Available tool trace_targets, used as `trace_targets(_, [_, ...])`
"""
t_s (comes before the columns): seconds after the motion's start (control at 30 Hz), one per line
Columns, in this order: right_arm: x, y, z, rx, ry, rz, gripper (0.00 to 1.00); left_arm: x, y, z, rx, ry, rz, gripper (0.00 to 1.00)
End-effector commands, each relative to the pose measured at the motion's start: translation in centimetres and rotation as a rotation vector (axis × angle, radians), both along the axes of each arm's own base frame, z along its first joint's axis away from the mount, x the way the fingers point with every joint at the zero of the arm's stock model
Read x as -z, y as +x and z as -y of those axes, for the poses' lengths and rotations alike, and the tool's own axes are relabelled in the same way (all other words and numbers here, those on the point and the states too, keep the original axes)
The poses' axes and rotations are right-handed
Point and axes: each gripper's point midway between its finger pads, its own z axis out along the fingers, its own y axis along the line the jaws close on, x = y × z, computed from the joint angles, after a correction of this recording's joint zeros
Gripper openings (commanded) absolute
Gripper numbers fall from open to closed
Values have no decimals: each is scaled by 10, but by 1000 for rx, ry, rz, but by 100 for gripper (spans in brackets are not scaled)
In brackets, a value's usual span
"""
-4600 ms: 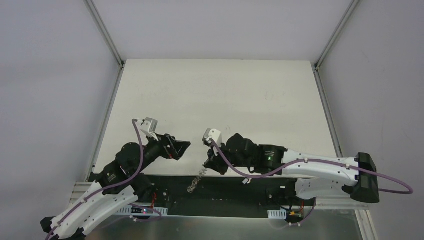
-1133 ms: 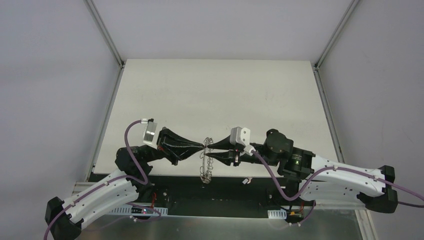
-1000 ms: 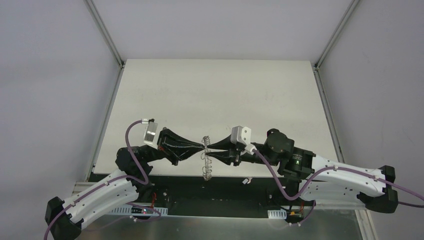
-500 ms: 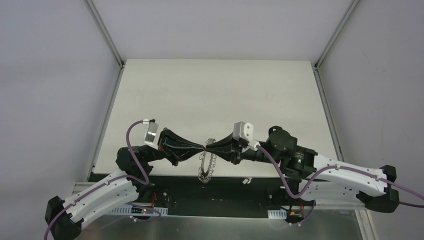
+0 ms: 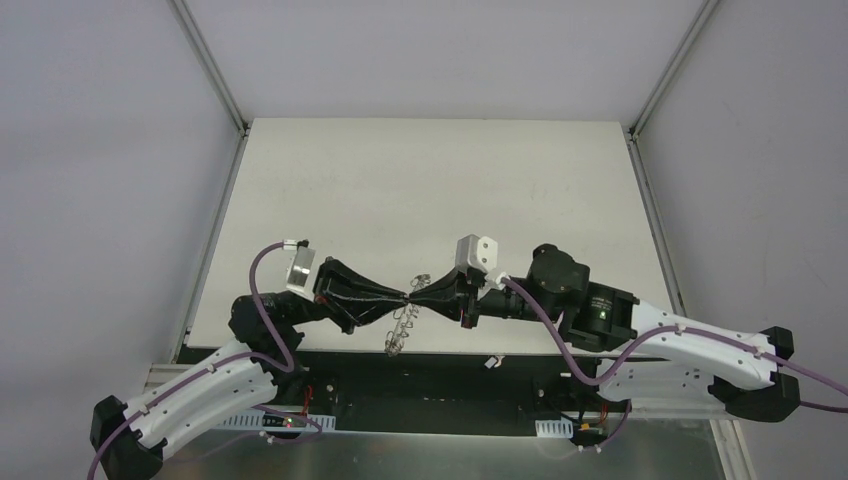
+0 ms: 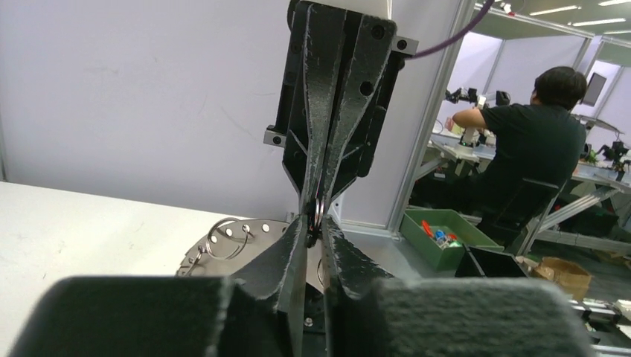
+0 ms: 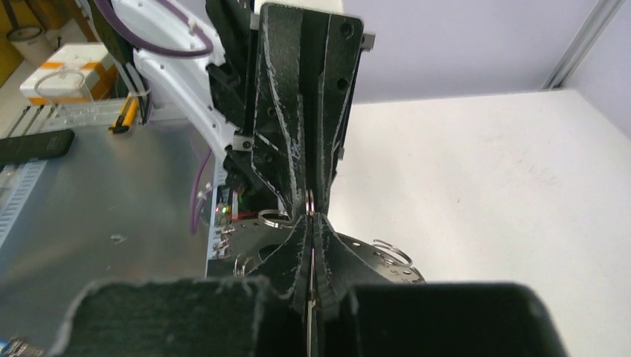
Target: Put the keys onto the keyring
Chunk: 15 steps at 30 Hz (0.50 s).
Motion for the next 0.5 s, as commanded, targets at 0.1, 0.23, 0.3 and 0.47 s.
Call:
trace_targets(0.1, [-17,-6,12,5,-120,-91,0,-7,-29,-2,112,128,34,25])
trace_targets(0.23, [-12,-7,15,6,-177,-150,0,-7,-34,-3,137,161,24,33])
trace_targets(0.3, [-10,-8,16,2,-199,-179,0,-6,-35,-1,152,182,15,33])
trace_targets(0.47, [-6,-11,19,-17,-261,-264,0,0,-28,8,164,248,-38,33])
